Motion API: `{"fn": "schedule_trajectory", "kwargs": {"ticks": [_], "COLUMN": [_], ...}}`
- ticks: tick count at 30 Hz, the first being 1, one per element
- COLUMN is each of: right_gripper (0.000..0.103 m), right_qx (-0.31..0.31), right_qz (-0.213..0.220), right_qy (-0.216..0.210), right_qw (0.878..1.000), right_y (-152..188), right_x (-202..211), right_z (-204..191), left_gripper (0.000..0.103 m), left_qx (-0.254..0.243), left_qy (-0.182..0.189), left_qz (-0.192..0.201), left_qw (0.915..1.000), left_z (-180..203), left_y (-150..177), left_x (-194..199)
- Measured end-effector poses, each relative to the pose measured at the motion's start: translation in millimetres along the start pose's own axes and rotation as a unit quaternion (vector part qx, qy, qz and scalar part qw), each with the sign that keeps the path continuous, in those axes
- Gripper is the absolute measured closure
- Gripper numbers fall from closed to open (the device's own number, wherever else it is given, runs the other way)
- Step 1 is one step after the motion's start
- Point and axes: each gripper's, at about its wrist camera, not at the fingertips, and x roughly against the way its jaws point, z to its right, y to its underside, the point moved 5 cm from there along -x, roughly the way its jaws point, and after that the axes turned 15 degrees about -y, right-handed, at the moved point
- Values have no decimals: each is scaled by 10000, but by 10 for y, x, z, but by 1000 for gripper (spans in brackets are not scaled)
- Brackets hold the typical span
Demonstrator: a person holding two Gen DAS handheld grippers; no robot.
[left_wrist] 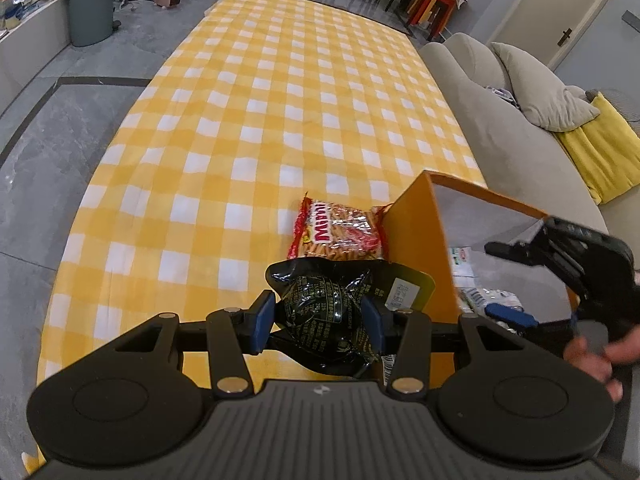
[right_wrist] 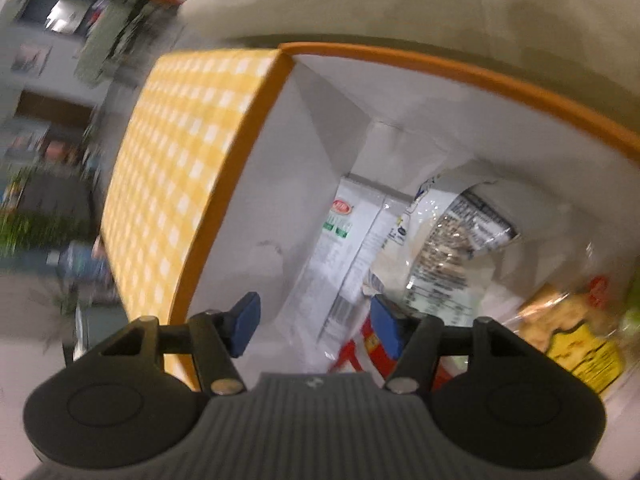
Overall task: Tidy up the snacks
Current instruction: 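Release the sachet over the box with the right tool while the left tool carries the pack, then lower the black foil pack into the box and open the left tool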
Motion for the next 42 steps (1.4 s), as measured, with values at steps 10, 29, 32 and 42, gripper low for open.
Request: {"fn": "schedule_trajectory", "kwargs": {"ticks": [10,29,32,42], "right_gripper": [34,34,34,34], "right_qx": [2946,3601,3538,3291], "right_qz": [-771,-480,-488,-593], "right_qy": [-554,-1220,-1117,-832], "right_qw": [9509,9236,9273,9387], "right_y": [-129,-874,-963,-1161], "right_x": [805,1232,1141,936], "right_z": [-360,77,185,370], "left_gripper": [50,50,50,49], "left_qx": [-20,45,145,12], "left_qy": [245,231,286,122], "left_qz": [174,-369,-402,-611], "left_qw": [9995,9990,9987,9981], "left_z": [508,1906,2070,2395], "left_y": [8,114,93,53], "left_x": [365,-366,-511,-974]}}
